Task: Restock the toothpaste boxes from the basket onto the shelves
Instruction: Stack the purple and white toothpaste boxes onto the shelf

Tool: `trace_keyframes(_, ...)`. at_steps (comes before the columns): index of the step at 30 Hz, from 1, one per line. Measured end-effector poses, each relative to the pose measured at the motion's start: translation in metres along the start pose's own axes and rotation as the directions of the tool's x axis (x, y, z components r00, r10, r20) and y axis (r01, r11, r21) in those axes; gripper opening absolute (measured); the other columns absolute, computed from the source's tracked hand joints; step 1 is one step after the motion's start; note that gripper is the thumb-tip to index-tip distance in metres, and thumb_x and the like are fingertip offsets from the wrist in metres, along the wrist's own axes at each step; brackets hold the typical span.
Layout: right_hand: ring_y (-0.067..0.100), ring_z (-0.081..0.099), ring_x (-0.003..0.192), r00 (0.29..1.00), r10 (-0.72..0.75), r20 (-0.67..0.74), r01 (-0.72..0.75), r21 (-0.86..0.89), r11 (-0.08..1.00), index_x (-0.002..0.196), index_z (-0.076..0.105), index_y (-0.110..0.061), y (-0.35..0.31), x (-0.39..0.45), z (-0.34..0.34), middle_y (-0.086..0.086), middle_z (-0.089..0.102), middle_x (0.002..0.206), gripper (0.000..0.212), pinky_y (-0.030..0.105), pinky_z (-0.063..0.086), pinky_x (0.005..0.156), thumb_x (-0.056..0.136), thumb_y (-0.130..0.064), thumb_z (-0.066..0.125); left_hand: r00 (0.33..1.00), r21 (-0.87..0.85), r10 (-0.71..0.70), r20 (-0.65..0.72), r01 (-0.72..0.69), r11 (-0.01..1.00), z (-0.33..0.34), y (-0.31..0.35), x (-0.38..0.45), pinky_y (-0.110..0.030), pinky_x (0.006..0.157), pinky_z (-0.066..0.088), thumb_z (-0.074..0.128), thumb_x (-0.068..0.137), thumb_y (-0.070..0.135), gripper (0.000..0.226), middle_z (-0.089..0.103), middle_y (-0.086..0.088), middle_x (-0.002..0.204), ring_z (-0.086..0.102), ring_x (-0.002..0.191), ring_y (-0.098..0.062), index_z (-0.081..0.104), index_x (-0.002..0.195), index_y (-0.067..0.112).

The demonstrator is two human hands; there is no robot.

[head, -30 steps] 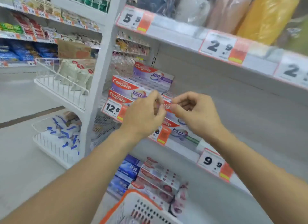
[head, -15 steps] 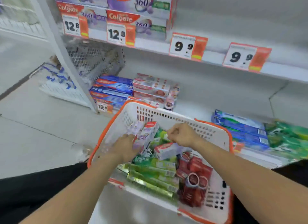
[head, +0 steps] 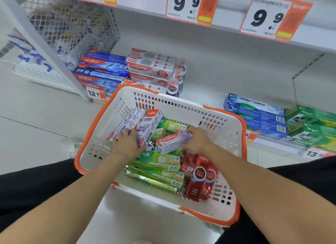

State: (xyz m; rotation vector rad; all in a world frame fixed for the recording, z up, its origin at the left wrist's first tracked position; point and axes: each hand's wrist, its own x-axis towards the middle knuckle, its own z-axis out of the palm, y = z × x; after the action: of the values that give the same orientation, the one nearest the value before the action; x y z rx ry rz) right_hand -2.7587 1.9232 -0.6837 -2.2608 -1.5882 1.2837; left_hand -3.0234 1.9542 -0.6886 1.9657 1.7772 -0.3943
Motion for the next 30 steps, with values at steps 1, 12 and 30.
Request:
trace_keyframes(1,0.031,0.057,0.117,1.000,0.016,-0.016,-0.017,-0.040,0.999,0.132,0.056,-0.011,0.001,0.003,0.000,0.012,0.048,0.138,0.063,0.033,0.050,0.096,0.075,-0.016,0.084,1.000,0.023,0.019,0.005,-0.019,1.000,-0.002,-0.001,0.001,-0.052,0.115,0.031,0.057,0.090,0.061,0.082,0.024,-0.015,0.159,0.025,0.144,-0.038,0.029,0.152,0.016)
trace_keyframes(12,0.044,0.039,0.130,0.983,0.130,0.134,-0.075,-0.352,0.933,0.150,0.027,-0.049,-0.003,0.043,0.030,0.007,0.032,0.141,0.120,0.060,0.033,0.113,0.047,-0.047,0.088,0.992,-0.354,0.127,-0.027,-0.128,0.926,-0.024,-0.033,0.006,-0.036,0.087,0.040,0.052,0.100,0.035,0.037,0.060,-0.006,0.073,0.056,0.092,-0.028,0.074,0.086,0.009)
trace_keyframes(30,0.031,0.054,0.127,0.984,0.176,0.016,-0.170,0.350,0.921,0.146,0.024,-0.010,-0.100,0.045,0.048,0.008,0.053,0.141,0.113,0.042,0.046,0.105,0.065,-0.057,0.086,0.955,-0.510,0.270,0.120,-0.174,0.842,-0.024,-0.035,0.007,-0.045,0.096,0.047,0.060,0.099,0.023,0.014,0.059,-0.009,0.095,0.051,0.088,-0.017,0.072,0.092,0.022)
